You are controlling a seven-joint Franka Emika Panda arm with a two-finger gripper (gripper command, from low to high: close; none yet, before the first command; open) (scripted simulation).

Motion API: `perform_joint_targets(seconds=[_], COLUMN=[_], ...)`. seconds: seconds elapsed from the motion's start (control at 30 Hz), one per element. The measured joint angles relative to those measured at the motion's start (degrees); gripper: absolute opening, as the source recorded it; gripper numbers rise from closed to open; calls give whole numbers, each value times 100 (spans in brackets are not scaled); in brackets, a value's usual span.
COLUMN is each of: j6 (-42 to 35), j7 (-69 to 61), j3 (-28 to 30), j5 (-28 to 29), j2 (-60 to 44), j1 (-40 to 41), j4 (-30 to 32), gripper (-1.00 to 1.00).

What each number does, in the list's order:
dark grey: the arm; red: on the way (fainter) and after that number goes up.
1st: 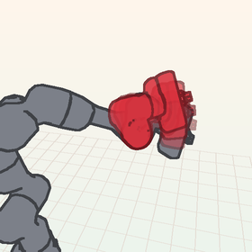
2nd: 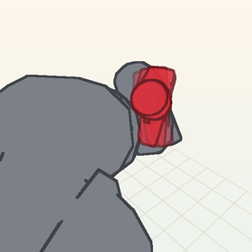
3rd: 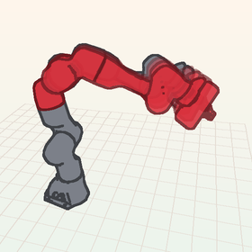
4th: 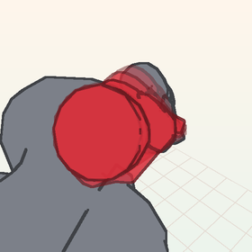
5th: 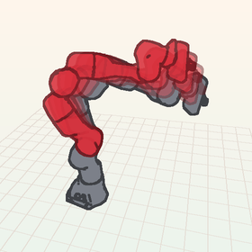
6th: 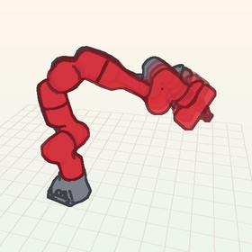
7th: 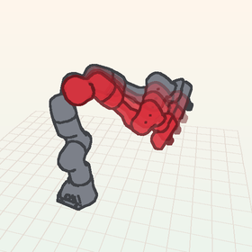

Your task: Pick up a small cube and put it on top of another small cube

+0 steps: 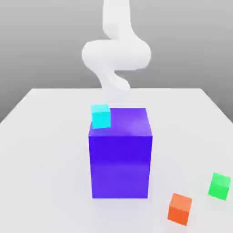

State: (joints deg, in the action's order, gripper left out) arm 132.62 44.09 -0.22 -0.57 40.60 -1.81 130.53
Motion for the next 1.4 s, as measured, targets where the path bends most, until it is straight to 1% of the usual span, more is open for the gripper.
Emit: perform_joint_targets(seconds=[0.33, 0.57, 0.8, 1.1, 1.23, 1.27, 1.4], j6=[339, 576, 812, 1091, 1569, 1675, 1672], j7=[-674, -1005, -1175, -1259, -1200, -1185, -1192], j3=[-244, -551, -755, -894, -767, -738, -739], j5=[-189, -130, 169, 775, 957, 981, 973], j2=[-2111, -3565, -5029, -6924, -7755, -7900, -7900], j1=[-609, -974, -1392, -2006, -2196, -2222, -2221], j4=[-507, -855, -1203, -1658, -1866, -1902, -1902], gripper=[0, 0, 0, 0, 0, -100, -100])
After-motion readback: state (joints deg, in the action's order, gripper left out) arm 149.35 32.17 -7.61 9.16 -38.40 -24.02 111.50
